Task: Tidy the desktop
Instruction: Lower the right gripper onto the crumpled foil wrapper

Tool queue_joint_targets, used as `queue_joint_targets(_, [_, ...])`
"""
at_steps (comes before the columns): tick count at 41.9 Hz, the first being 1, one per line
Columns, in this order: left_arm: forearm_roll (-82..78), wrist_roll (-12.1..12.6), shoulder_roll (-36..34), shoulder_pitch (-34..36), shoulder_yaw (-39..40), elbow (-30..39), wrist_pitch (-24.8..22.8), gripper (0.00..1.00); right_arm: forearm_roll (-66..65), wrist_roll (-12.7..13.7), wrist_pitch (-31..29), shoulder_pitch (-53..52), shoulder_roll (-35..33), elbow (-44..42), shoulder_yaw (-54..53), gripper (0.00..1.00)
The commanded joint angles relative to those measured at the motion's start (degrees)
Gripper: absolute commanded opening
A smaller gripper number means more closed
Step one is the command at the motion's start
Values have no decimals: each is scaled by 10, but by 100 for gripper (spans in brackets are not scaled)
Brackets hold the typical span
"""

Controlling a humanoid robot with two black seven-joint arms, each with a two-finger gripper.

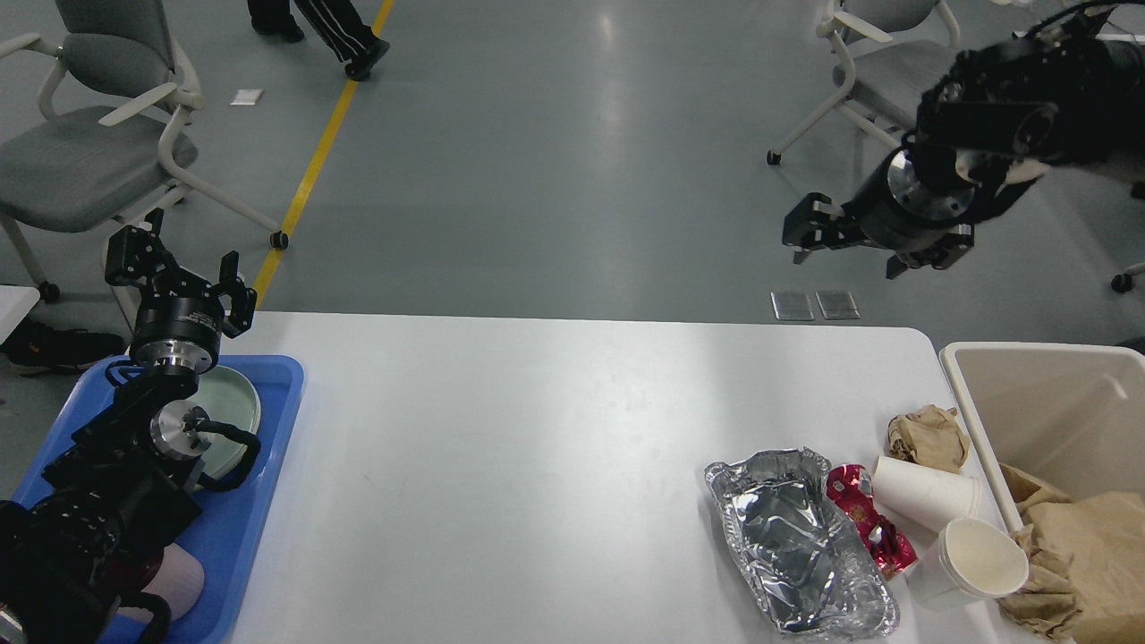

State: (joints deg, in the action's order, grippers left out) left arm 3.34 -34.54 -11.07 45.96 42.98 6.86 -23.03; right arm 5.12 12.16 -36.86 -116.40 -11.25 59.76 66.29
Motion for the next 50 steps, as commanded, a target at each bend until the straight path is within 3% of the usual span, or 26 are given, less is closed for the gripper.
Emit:
queue_joint_targets(1, [0,0,0,0,0,0,0,97,0,0,-96,-66,29,26,-19,98])
queue_joint_targets(10, [0,0,0,0,0,0,0,97,-5,6,-96,46,86,19,-27,98])
queue_joint_targets(25, [0,0,0,0,0,0,0,97,-35,6,-9,275,104,-19,-33,97])
queue_joint_targets(48, [0,0,0,0,0,0,0,97,-35,6,11,405,142,-115,-57,97])
queue_joint_targets(50, [0,0,0,0,0,0,0,97,-36,6,20,411,142,-115,-56,92])
